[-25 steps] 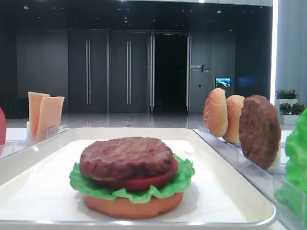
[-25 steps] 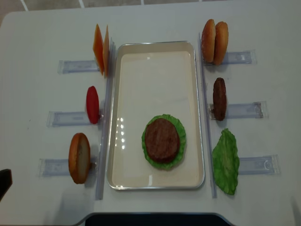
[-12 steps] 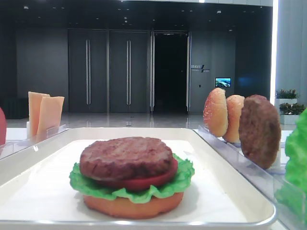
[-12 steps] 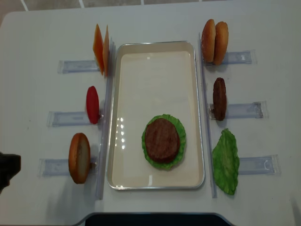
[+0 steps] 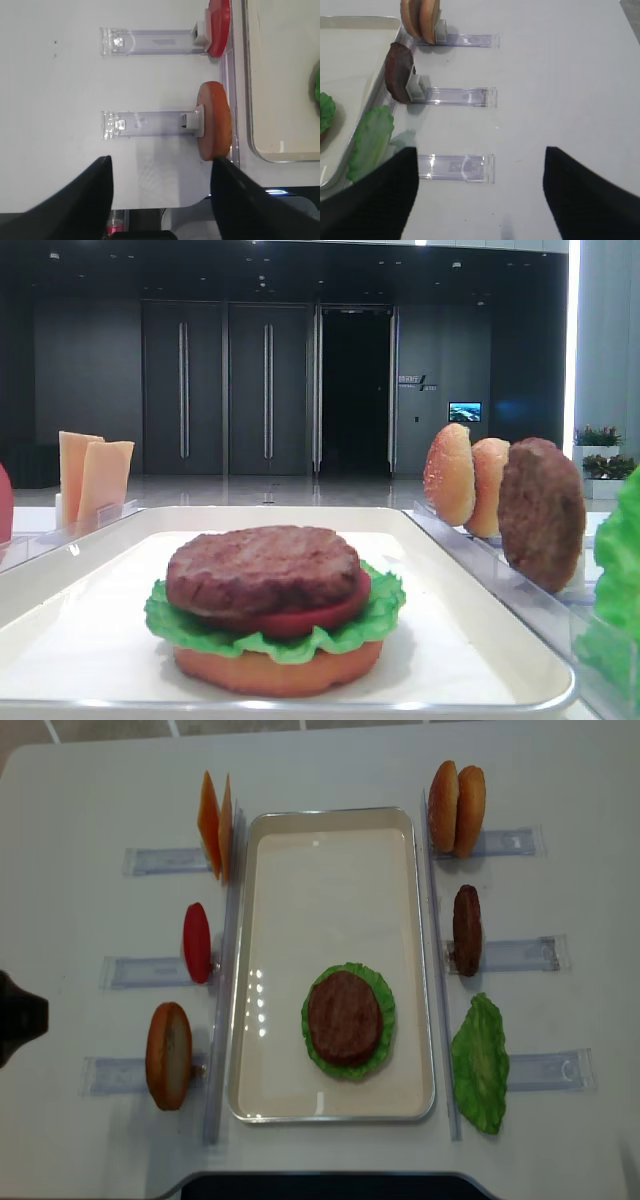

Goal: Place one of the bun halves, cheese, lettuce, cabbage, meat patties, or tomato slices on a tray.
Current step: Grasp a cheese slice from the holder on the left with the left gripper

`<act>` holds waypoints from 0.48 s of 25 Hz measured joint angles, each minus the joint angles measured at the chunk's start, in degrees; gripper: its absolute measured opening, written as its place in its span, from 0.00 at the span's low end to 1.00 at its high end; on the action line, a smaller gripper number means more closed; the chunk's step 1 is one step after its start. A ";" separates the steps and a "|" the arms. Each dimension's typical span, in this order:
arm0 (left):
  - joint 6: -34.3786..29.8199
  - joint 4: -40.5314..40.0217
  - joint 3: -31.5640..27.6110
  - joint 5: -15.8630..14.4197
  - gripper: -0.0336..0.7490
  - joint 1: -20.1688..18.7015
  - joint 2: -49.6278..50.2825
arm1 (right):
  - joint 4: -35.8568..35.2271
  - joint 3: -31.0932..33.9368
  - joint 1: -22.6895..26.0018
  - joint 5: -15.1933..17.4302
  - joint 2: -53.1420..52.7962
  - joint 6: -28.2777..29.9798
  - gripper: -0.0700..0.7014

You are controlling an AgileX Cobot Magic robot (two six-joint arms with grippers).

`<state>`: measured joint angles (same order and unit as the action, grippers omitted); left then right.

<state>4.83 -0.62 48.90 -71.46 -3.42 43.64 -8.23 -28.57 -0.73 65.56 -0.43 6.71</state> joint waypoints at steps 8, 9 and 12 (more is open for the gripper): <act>0.18 0.00 5.25 0.00 0.64 0.00 8.98 | 0.00 0.00 0.00 0.00 0.00 -0.03 0.77; 0.18 0.00 5.95 0.00 0.64 0.00 10.43 | 0.00 0.00 0.00 0.00 0.00 -0.03 0.77; 0.18 0.00 7.96 0.05 0.64 0.00 14.16 | 0.00 0.00 0.00 0.00 0.00 -0.03 0.77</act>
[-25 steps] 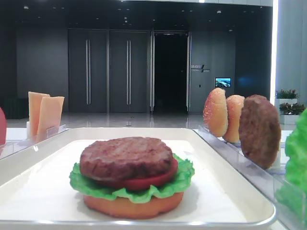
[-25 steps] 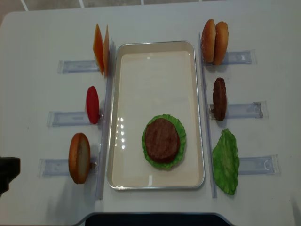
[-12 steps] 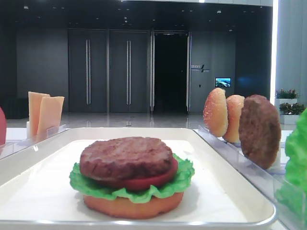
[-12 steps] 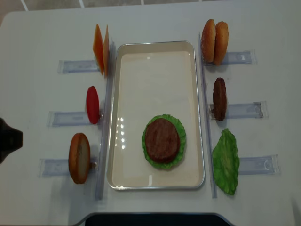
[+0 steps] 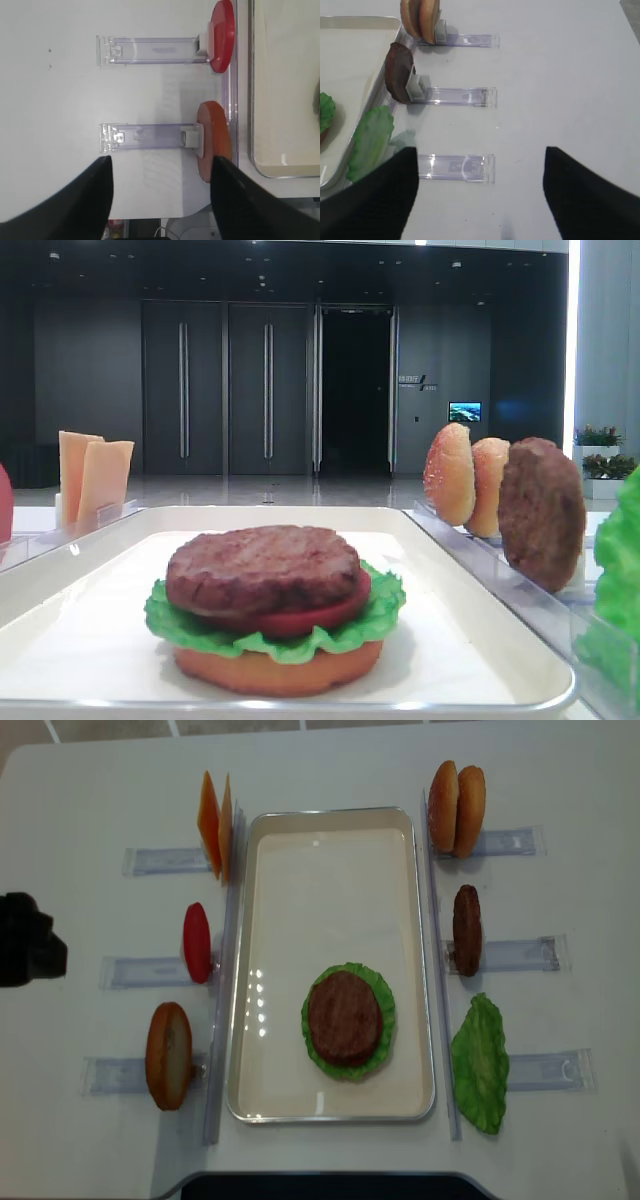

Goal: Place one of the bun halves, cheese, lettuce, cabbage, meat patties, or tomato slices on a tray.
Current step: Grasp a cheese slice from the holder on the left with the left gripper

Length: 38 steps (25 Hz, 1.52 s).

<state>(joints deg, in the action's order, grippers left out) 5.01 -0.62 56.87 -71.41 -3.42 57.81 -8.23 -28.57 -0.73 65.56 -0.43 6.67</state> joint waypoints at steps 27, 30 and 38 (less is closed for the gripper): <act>1.73 -0.06 30.97 0.30 0.64 0.00 35.36 | 0.00 0.00 0.00 0.00 0.00 0.00 0.77; 1.73 -0.06 33.93 0.30 0.64 0.00 38.13 | 0.00 0.00 0.00 0.00 0.00 0.00 0.77; 1.97 -1.15 38.22 0.37 0.64 0.00 41.77 | 0.00 0.00 0.00 -0.02 0.00 0.00 0.77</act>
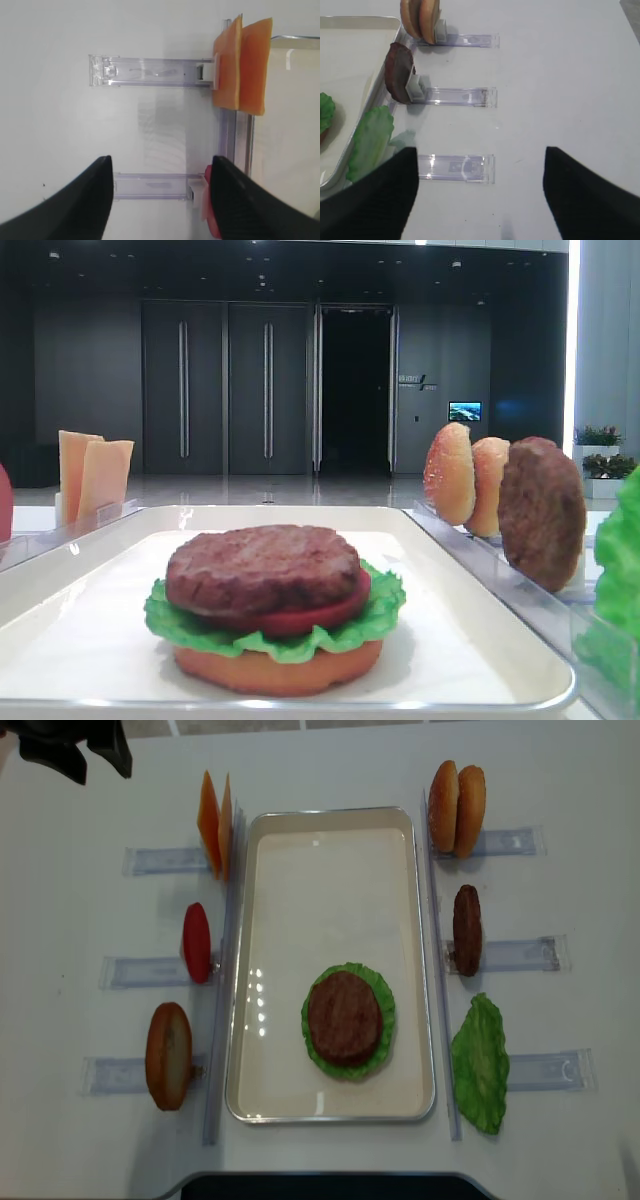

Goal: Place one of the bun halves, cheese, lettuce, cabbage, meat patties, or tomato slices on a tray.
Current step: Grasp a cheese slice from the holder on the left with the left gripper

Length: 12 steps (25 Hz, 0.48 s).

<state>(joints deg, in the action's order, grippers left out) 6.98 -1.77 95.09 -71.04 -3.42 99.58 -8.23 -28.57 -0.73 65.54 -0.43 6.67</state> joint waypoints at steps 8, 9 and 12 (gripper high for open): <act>1.03 -1.88 0.63 0.00 0.64 0.00 1.69 | 0.00 0.00 0.00 0.00 0.00 0.00 0.77; 1.09 -2.25 1.01 0.00 0.64 0.00 2.01 | 0.00 0.00 0.00 0.00 0.00 0.00 0.77; 2.06 -3.23 2.52 0.00 0.64 0.00 3.68 | 0.00 0.00 0.00 0.00 0.00 0.00 0.77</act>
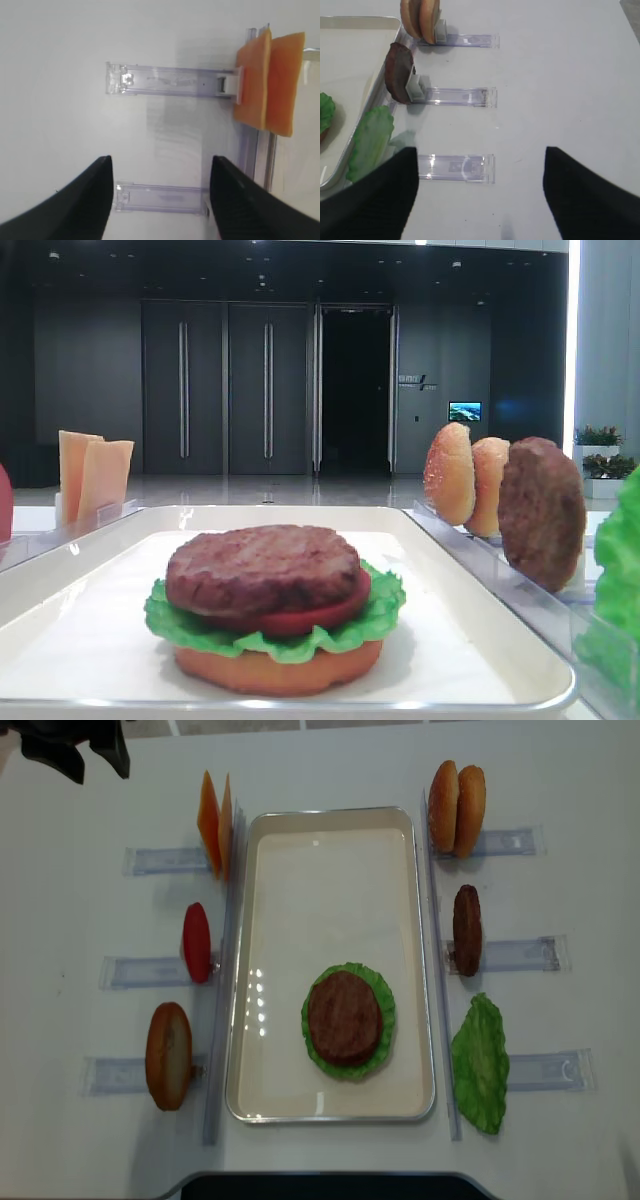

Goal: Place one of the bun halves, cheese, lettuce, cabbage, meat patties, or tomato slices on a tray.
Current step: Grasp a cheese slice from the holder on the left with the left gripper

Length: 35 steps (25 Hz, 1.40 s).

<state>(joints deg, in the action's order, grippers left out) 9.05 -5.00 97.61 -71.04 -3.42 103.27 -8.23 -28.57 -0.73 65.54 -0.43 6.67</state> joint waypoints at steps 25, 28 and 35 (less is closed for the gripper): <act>1.11 0.66 13.39 0.00 0.66 -2.12 15.08 | 0.00 0.00 0.00 -0.06 0.00 0.00 0.77; 2.17 0.22 13.39 0.00 0.66 -4.06 15.22 | -0.05 0.00 0.00 -0.11 0.00 0.00 0.77; 5.92 -0.62 13.39 0.00 0.66 -9.13 15.22 | -0.05 0.00 0.00 -0.11 0.00 0.00 0.77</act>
<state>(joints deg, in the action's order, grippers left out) 14.97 -5.62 111.00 -71.04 -12.55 118.49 -8.28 -28.57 -0.73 65.43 -0.43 6.67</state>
